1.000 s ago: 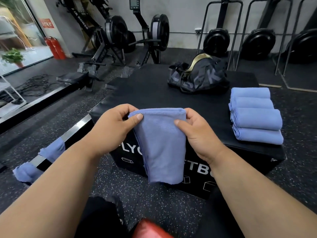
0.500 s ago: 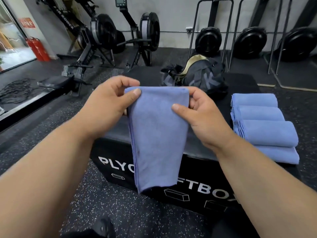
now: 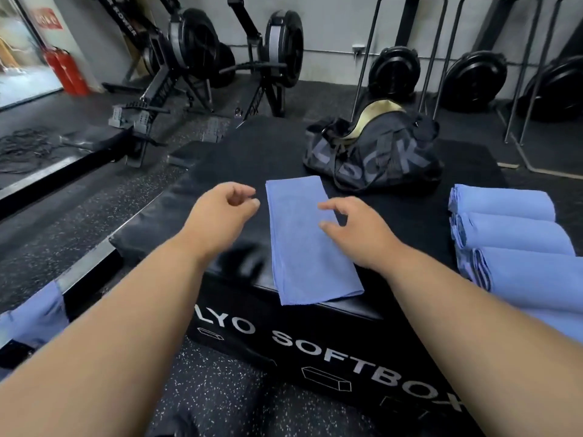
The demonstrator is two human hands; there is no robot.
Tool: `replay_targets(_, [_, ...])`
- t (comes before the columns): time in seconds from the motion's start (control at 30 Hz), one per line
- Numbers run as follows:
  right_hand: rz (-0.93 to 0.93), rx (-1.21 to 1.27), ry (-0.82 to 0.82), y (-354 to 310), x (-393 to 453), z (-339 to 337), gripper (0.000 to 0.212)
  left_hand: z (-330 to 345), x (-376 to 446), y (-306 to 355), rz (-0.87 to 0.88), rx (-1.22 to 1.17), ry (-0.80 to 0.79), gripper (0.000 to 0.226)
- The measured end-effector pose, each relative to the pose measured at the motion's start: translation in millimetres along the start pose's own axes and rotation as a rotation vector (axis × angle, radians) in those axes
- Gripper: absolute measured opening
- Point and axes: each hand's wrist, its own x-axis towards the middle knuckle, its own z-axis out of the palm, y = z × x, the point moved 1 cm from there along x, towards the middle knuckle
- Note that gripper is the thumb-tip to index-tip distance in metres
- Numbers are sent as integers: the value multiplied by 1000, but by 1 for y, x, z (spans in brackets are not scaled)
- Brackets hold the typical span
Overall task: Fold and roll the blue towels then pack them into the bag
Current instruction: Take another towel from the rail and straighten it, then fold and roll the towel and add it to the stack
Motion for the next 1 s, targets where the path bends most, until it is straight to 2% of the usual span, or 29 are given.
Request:
replay_targets(0.1, [-29,-76,-108,30,-46,28,50,29,-64,-32,28,25,-147,21])
replay_targets(0.23, [-61,-294,-239,45,-88,46,67,57,-110,-66,241,252,-243,47])
replay_targets(0.37, [-94,-295,-242,46,-92,43,66,57,-112,-79,334,364,-245,66])
replay_targets(0.5, [-98,-339,-229,46,-94,47,68,61,-108,-81,373,435,-203,70])
replay_targets(0.6, [-96,-357,-226,46,-94,47,71,65,-105,-83,410,455,-156,64])
replay_targets(0.7, [-96,-355,-221,46,-95,47,76,67,-98,-85,480,428,-91,46])
replay_targets(0.77, [-88,-343,-199,46,-94,47,71,67,-96,-84,509,383,-67,32])
replay_targets(0.83, [-107,-356,-141,47,-94,49,67,65,-95,-84,502,334,-69,23])
replay_targets(1.0, [-243,-343,-32,50,-93,57,61,57,-95,-82,425,245,-115,18])
